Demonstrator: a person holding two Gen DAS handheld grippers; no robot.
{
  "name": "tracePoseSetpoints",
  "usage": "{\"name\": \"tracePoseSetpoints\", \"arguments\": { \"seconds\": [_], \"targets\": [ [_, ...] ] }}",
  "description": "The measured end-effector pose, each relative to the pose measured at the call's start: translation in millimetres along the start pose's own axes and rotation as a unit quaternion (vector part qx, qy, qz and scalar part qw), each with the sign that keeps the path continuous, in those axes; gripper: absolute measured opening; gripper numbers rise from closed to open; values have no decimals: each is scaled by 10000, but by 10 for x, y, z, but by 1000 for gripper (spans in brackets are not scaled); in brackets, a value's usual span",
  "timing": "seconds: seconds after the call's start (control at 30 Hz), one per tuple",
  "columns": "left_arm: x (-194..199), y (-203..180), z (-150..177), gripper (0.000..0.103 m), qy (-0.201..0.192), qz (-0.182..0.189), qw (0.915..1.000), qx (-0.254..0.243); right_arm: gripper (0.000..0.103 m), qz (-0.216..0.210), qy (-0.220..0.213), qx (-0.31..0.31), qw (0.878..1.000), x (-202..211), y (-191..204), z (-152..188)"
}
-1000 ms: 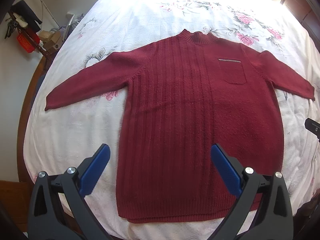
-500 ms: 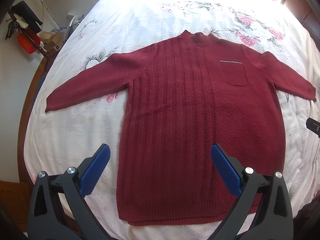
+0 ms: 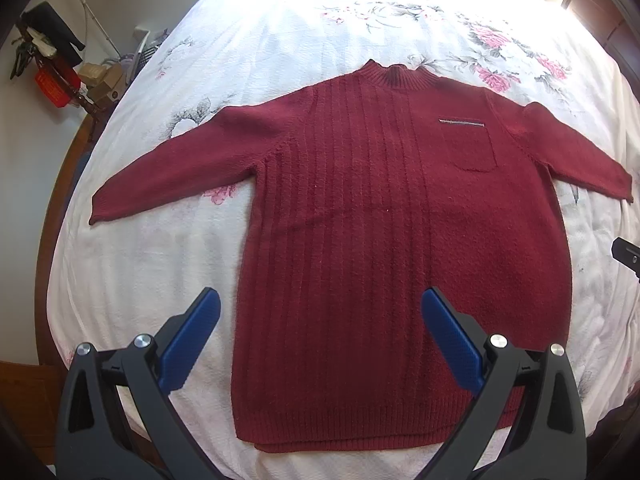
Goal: Fold small clothes
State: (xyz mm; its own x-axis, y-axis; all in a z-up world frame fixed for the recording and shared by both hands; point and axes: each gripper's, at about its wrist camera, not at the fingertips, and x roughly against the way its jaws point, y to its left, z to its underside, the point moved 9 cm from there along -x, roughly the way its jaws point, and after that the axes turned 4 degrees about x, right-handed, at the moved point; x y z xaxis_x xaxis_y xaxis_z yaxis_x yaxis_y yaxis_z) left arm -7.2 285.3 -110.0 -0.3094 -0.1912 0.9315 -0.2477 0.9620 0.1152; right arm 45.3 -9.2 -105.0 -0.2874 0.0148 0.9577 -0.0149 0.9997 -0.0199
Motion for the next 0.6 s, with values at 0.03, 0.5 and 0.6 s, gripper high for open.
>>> {"name": "tracePoseSetpoints", "arguments": {
  "seconds": [0.03, 0.5, 0.6],
  "targets": [
    [0, -1, 1, 100, 0, 4, 10000, 1, 94, -2, -2, 6, 10000, 0, 0, 0],
    [36, 13, 13, 100, -60, -27, 10000, 2, 95, 6, -50, 1, 10000, 33, -17, 4],
    [28, 17, 22, 100, -46, -31, 10000, -1, 95, 19, -54, 15, 10000, 37, -15, 7]
  ]
}}
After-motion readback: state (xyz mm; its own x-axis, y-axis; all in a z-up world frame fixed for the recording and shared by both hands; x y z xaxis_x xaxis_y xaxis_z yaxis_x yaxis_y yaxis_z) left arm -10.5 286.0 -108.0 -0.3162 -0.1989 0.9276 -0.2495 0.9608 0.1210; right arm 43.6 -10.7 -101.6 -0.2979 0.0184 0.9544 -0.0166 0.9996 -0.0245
